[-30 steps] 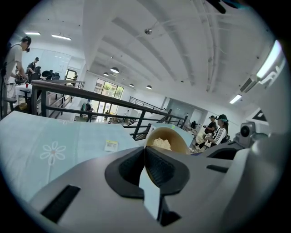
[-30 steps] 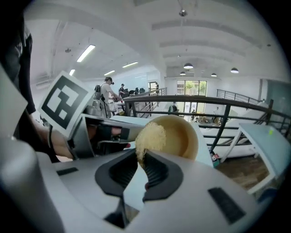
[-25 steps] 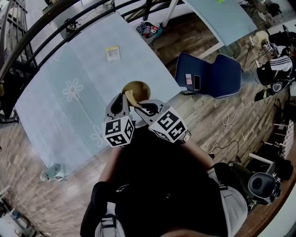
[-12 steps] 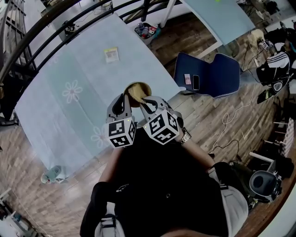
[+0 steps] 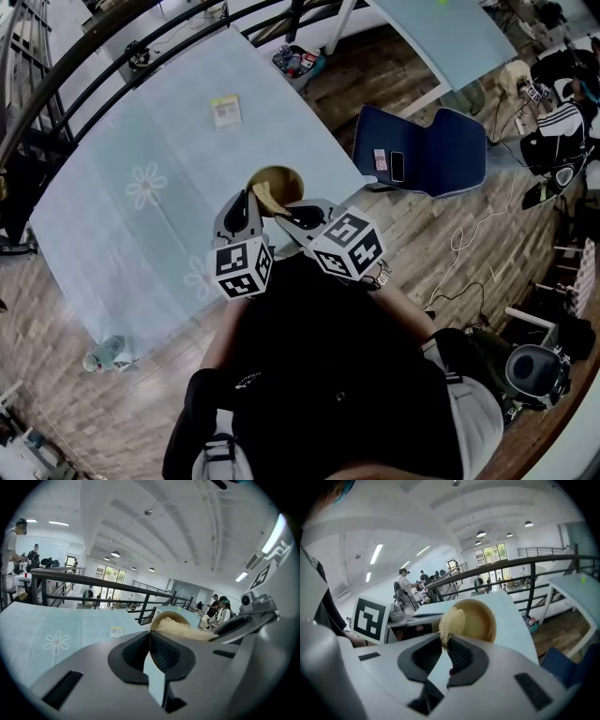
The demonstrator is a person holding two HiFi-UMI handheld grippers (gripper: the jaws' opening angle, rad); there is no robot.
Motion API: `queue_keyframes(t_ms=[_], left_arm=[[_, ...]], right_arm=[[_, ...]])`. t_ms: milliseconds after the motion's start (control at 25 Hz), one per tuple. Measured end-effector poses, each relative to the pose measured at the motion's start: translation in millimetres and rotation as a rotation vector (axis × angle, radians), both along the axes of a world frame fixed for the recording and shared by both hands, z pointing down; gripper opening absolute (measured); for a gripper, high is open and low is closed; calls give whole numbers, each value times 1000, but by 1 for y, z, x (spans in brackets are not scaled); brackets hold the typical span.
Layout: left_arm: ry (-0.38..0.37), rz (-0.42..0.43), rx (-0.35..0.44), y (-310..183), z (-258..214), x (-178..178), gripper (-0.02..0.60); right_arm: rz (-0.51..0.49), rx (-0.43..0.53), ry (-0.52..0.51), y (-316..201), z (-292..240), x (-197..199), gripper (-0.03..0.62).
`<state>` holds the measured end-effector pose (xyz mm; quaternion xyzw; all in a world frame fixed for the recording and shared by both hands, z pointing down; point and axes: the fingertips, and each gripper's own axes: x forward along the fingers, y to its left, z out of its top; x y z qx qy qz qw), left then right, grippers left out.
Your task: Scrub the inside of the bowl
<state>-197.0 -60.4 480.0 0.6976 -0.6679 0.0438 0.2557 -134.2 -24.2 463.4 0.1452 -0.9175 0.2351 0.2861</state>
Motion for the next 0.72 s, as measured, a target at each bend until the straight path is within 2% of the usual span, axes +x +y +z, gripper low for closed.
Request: queue_keyframes(t_ms=[120, 280, 360, 440, 560, 720], left_arm=[[-26, 23, 1, -1, 1, 5, 25], [-56, 31, 11, -4, -1, 8, 25], [-61, 31, 13, -4, -2, 6, 25], [-62, 37, 10, -3, -2, 7, 25], [-42, 45, -1, -2, 0, 9, 25], [-8, 22, -3, 0, 2, 6, 25]], right_arm=[[-23, 226, 129, -14, -6, 5, 44], [-118, 588, 383, -28, -11, 13, 44], [-151, 681, 472, -31, -5, 18, 44], [-169, 665, 503, -30, 5, 22, 44], [-183, 581, 510, -23, 20, 25, 44], [-178, 453, 449, -8, 33, 19, 44]])
